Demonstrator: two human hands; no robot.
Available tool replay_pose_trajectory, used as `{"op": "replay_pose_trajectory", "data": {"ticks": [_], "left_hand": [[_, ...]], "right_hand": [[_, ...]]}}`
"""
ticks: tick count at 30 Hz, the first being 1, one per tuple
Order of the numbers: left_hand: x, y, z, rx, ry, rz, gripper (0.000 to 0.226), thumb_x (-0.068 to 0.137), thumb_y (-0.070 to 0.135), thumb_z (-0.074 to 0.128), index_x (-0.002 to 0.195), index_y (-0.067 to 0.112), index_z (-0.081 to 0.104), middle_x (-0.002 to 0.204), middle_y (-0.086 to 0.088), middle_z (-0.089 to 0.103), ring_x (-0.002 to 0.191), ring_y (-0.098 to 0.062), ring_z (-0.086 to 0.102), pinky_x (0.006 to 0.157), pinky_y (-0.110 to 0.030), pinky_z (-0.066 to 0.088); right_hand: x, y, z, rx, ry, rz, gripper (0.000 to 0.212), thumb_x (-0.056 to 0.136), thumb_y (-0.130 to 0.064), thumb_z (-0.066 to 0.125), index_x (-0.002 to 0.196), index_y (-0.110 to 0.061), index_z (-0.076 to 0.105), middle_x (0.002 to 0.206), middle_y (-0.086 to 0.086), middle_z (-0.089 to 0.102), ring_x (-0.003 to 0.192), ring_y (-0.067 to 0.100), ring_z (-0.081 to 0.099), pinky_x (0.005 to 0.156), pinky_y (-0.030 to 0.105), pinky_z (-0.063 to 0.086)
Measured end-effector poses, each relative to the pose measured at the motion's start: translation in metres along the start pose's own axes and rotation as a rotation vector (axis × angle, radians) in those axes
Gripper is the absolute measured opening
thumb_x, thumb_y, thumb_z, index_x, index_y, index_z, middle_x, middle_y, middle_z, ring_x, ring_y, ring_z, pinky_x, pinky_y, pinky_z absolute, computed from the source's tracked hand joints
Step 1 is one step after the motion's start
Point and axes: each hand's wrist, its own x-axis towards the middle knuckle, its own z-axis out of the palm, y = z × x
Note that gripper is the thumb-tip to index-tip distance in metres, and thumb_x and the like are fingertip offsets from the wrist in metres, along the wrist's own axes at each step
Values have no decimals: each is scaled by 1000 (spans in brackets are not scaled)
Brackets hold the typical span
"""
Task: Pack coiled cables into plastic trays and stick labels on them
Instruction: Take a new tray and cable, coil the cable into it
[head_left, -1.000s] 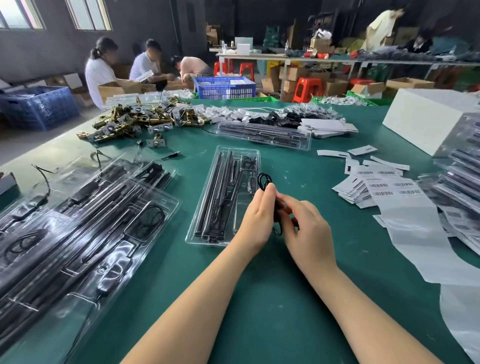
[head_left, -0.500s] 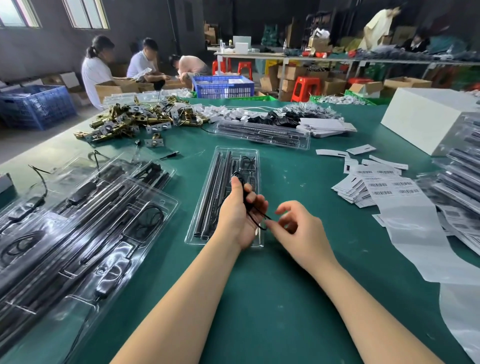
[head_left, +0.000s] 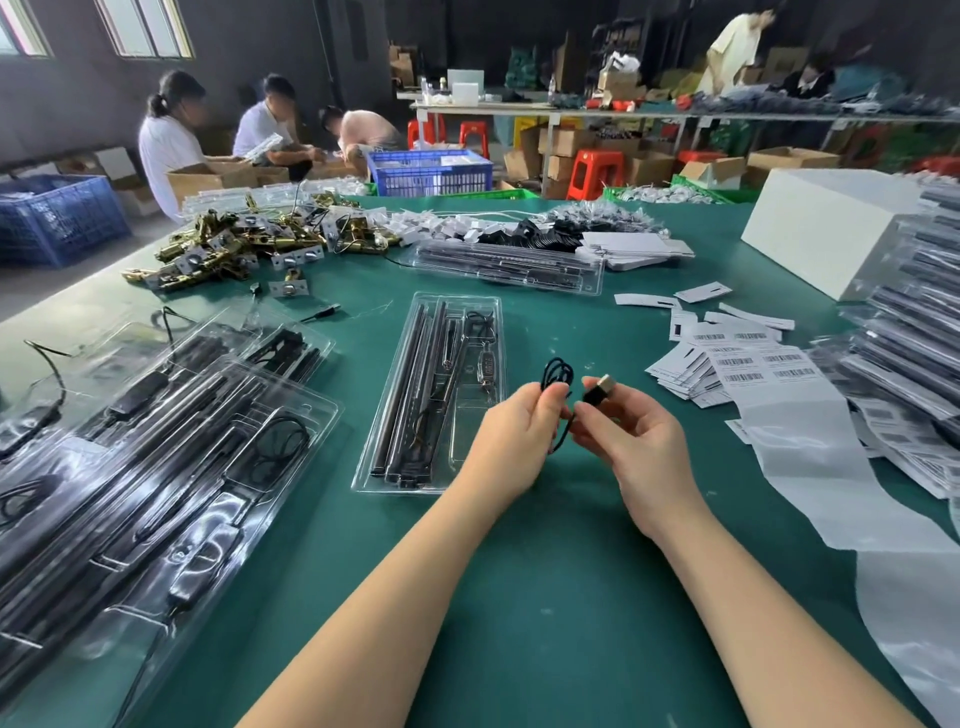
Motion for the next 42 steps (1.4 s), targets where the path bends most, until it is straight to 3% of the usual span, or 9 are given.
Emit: {"op": "replay_pose_trajectory", "data": {"ticks": [6, 14, 18, 21, 27, 32, 35, 39, 42], "left_hand": [[-6, 9, 4, 167, 29, 64, 38, 102, 35, 39, 75, 11, 48, 71, -1, 55, 70, -21, 49, 66, -37, 38], [-8, 19, 2, 253, 3, 59, 41, 102, 43, 31, 85, 13, 53, 75, 4, 58, 80, -26, 58, 70, -37, 42], [-4, 26, -7, 388, -43, 19, 43, 100, 51, 26, 73, 21, 39, 74, -2, 54, 77, -33, 51, 64, -38, 36], [-3, 34, -12, 507, -186, 38, 35, 102, 37, 29, 105, 18, 59, 98, -13, 65, 89, -38, 58, 73, -39, 47], [-5, 38, -22, 492, -314, 4, 41, 98, 40, 28, 66, 22, 46, 68, 3, 55, 68, -24, 52, 60, -30, 40], [-6, 29, -14, 881, -240, 150, 25, 102, 26, 29, 104, 13, 51, 95, -11, 63, 84, -36, 59, 72, -43, 51], [-5, 26, -11, 842, -194, 87, 24, 101, 33, 31, 103, 13, 45, 91, -8, 60, 86, -35, 60, 65, -36, 40], [-2, 30, -26, 655, -373, 30, 25, 100, 35, 35, 99, 13, 45, 96, -9, 58, 88, -31, 55, 71, -38, 41], [1, 32, -32, 817, -400, 125, 32, 101, 41, 36, 109, 15, 51, 106, -6, 62, 97, -28, 57, 75, -38, 44]], "right_hand": [[-2, -3, 3, -110, -11, -28, 22, 89, -5, 65, 110, -8, 71, 87, 2, 75, 75, 14, 70, 68, 23, 57], [-2, -8, -4, -278, 27, -223, 25, 85, -14, 72, 100, -34, 70, 78, -3, 73, 60, 8, 62, 57, 15, 47], [-5, -7, -8, -894, 23, -791, 55, 87, 1, 65, 137, -19, 51, 128, 8, 59, 98, 20, 62, 80, 25, 52], [-3, -4, -7, -1205, -84, -1072, 61, 76, 12, 67, 133, -8, 58, 139, 16, 53, 112, 35, 60, 91, 41, 53], [-7, -1, -6, -1167, -245, -910, 76, 75, 18, 62, 138, -15, 35, 129, 16, 58, 109, 38, 58, 97, 44, 46], [-8, -5, -8, -1236, -404, -755, 64, 77, 2, 54, 139, 3, 43, 116, 21, 56, 97, 41, 57, 87, 46, 50], [-4, -2, -10, -1302, -403, -676, 58, 86, 0, 49, 144, 0, 38, 113, 20, 56, 88, 40, 57, 79, 43, 47], [-1, 7, -12, -1369, -372, -514, 47, 97, -8, 40, 143, -13, 36, 116, 10, 49, 85, 33, 53, 73, 36, 37], [0, 7, -13, -1420, -308, -434, 33, 102, -18, 35, 134, -16, 42, 110, 6, 47, 83, 31, 51, 66, 34, 33]]}}
